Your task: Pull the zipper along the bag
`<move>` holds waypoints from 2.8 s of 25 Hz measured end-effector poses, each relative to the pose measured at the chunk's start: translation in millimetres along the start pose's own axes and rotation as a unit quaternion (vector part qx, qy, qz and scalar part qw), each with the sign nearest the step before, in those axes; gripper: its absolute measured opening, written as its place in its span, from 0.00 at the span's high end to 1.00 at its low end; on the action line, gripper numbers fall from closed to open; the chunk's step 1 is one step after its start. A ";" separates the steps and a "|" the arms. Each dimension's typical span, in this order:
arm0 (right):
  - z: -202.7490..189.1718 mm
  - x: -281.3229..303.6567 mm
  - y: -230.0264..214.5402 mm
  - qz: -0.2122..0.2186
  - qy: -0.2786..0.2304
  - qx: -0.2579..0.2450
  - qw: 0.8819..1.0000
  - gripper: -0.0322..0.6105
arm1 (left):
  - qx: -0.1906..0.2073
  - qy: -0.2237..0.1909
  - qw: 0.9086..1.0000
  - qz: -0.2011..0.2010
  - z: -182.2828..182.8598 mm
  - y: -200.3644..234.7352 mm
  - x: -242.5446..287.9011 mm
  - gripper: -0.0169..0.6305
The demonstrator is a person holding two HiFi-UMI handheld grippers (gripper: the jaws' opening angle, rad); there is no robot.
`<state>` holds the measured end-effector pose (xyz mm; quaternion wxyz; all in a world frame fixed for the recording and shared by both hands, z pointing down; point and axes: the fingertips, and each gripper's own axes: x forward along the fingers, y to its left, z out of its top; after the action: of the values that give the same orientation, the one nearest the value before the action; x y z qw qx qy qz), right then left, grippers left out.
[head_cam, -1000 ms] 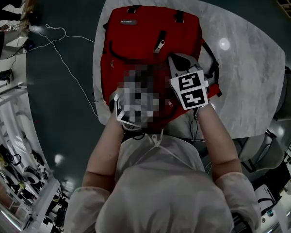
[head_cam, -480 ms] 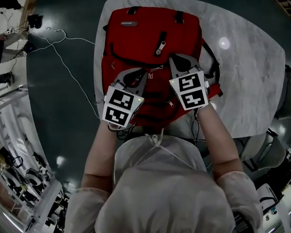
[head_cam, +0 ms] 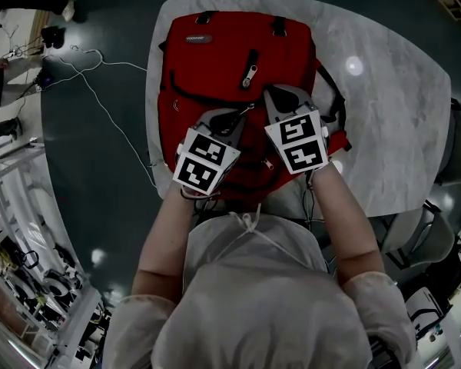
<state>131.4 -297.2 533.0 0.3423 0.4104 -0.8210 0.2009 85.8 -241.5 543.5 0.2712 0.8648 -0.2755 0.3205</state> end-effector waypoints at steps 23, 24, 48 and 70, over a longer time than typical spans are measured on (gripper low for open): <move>-4.1 0.9 -2.0 -0.023 0.017 -0.036 0.999 0.91 | 0.006 -0.003 0.998 0.060 -17.8 50.5 -47.2 0.94; -3.9 1.3 -1.9 -0.024 0.018 -0.034 0.999 0.91 | 0.007 -0.003 0.998 0.061 -17.9 51.5 -48.2 0.94; -2.6 2.9 -4.6 -0.080 0.055 -0.045 0.994 0.91 | -0.005 -0.044 0.985 0.167 -16.1 137.1 -105.2 0.94; 0.3 -3.1 -9.6 -0.146 0.036 -0.037 0.988 0.90 | 0.011 -0.085 0.982 0.171 8.7 163.6 -103.3 0.93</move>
<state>140.3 -301.3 531.1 0.4118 0.5059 -0.7462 0.1329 -83.4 -330.6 513.0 0.1783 0.8318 -0.4379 0.2910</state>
